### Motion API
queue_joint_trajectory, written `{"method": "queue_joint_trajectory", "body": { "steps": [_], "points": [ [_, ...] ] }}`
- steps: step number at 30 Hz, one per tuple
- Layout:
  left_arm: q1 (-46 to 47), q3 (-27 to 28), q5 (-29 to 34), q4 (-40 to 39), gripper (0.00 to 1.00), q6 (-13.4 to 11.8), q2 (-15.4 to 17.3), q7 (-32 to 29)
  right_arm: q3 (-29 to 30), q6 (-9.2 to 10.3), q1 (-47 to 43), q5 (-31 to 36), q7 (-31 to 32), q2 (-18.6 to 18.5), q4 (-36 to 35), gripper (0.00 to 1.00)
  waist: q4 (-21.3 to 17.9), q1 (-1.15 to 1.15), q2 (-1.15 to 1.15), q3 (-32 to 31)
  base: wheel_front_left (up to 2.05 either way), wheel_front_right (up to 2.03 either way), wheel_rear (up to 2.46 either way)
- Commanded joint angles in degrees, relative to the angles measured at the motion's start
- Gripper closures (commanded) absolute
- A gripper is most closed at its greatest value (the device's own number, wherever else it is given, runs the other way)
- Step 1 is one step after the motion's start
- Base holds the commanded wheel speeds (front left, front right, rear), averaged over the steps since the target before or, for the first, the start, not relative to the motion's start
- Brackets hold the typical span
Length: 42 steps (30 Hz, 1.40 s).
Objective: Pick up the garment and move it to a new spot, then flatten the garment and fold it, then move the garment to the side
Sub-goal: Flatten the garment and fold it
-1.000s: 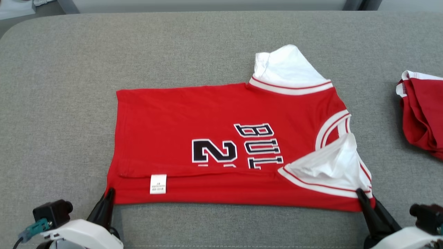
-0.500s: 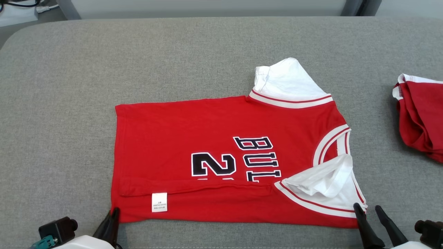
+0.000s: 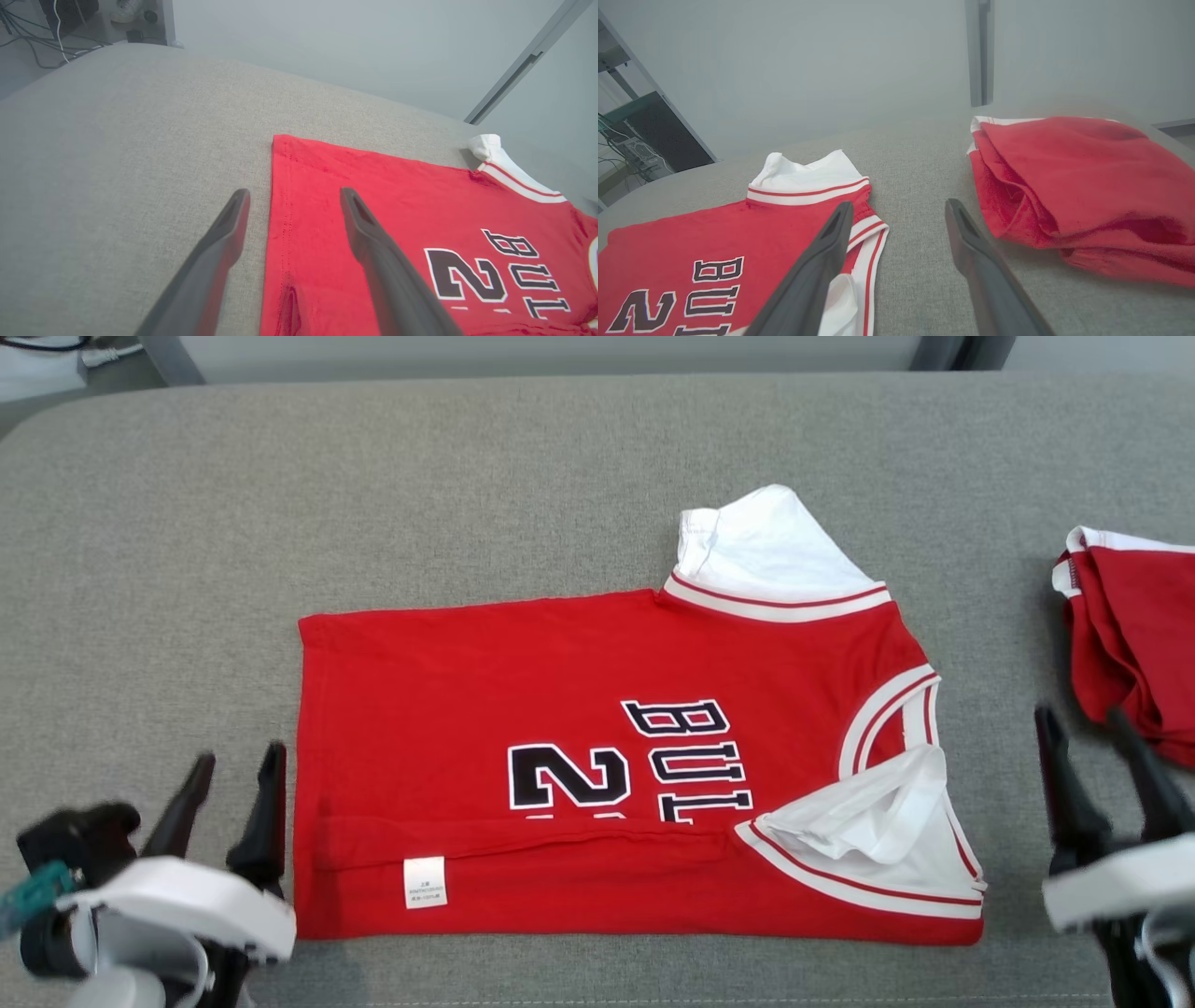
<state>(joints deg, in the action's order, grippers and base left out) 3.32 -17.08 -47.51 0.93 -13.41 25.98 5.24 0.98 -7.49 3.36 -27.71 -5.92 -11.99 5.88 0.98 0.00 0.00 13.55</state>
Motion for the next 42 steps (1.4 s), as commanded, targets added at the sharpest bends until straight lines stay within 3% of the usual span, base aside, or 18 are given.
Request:
{"method": "queue_joint_trajectory", "body": {
  "steps": [1, 10, 13, 20, 29, 42],
  "points": [
    [5.23, 2.12, 1.32, -2.05, 0.0, -0.24, 2.34, -0.82, -1.71, 0.0, 5.11, 0.55, 0.55, -1.99, -0.86, 0.0, -0.36, 0.0, 0.0, 1.33, 0.0, 0.0, 0.0],
    [19.02, -0.98, 2.24, 0.09, 0.0, 2.75, 3.89, -8.18, -9.4, 0.0, 25.13, 0.3, 5.11, -7.45, 6.87, 0.0, 0.6, 0.0, 0.0, 7.21, 0.0, 0.0, 0.0],
    [25.26, -2.26, 0.96, 4.21, 0.0, 5.62, 3.38, -11.32, -14.42, 0.0, 34.08, -1.02, 7.36, -10.08, 10.87, 0.0, 1.53, 0.0, 0.0, 10.34, 0.0, 0.0, 0.0],
    [32.76, -3.57, 0.26, 10.88, 0.0, 8.9, 2.85, -14.11, -23.13, 0.0, 45.05, -4.31, 10.25, -12.28, 17.21, 0.0, 2.37, 0.0, 0.0, 14.11, 0.0, 0.0, 0.0],
    [38.16, -4.58, -0.46, 18.32, 0.0, 12.07, 2.21, -15.46, -35.36, 0.0, 57.24, -10.47, 13.68, -13.18, 25.71, 0.0, 3.06, 0.0, 0.0, 17.62, 0.0, 0.0, 0.0],
    [40.23, -5.48, -1.66, 22.95, 0.0, 14.97, 0.12, -14.26, -47.43, 0.0, 65.56, -17.81, 13.0, -12.33, 34.74, 0.0, 4.59, 0.0, 0.0, 19.81, 0.0, 0.0, 0.0]
  ]
}}
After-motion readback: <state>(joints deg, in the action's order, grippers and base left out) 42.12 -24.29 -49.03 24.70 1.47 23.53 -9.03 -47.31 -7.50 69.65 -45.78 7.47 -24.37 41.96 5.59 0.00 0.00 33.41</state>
